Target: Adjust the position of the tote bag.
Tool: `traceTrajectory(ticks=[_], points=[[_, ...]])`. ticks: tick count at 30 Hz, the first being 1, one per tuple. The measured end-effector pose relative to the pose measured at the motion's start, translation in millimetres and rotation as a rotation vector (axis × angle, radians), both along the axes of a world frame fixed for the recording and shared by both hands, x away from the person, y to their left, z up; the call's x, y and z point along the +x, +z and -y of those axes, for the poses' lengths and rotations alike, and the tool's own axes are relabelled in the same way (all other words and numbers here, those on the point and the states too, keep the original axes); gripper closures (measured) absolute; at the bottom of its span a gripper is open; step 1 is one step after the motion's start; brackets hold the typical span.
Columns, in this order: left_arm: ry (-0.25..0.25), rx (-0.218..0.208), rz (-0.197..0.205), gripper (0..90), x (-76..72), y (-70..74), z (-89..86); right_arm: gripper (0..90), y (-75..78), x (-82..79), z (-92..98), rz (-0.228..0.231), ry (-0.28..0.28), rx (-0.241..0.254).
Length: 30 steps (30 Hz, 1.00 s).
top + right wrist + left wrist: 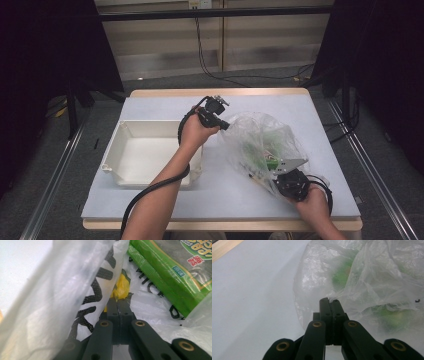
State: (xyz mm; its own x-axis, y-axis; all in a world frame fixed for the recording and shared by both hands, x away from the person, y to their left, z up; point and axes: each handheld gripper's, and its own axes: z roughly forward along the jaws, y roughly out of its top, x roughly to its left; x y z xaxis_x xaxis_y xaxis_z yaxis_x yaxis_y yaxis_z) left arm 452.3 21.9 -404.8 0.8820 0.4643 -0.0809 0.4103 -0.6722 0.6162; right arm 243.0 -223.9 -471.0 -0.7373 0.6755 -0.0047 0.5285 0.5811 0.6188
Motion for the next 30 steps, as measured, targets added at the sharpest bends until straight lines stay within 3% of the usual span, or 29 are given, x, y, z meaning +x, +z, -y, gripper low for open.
traceTrajectory(ticks=[9, 10, 12, 16, 19, 30], points=[[0.040, 0.005, -0.003, 90.0, 12.7, -3.0, -8.5, 90.0, -0.2, 0.1, 2.0, -0.014, 0.005, 0.015], [0.037, 0.021, -0.004, 90.0, 14.6, -3.1, -9.8, 90.0, -0.3, 0.1, 2.4, -0.016, 0.006, 0.017], [0.053, 0.005, -0.006, 90.0, 16.7, -5.4, -10.8, 90.0, 0.0, -0.4, 2.4, -0.026, 0.000, 0.022], [0.056, 0.026, -0.008, 90.0, 21.2, -6.3, -13.8, 90.0, 0.5, -1.4, 1.5, -0.017, 0.000, 0.007], [0.073, 0.012, -0.010, 90.0, 24.2, -7.7, -15.9, 90.0, 0.9, -2.1, 1.0, -0.022, 0.000, 0.005], [0.100, 0.026, -0.004, 90.0, 35.0, -6.4, -21.9, 90.0, 1.0, -2.0, 1.3, -0.027, 0.021, 0.003]])
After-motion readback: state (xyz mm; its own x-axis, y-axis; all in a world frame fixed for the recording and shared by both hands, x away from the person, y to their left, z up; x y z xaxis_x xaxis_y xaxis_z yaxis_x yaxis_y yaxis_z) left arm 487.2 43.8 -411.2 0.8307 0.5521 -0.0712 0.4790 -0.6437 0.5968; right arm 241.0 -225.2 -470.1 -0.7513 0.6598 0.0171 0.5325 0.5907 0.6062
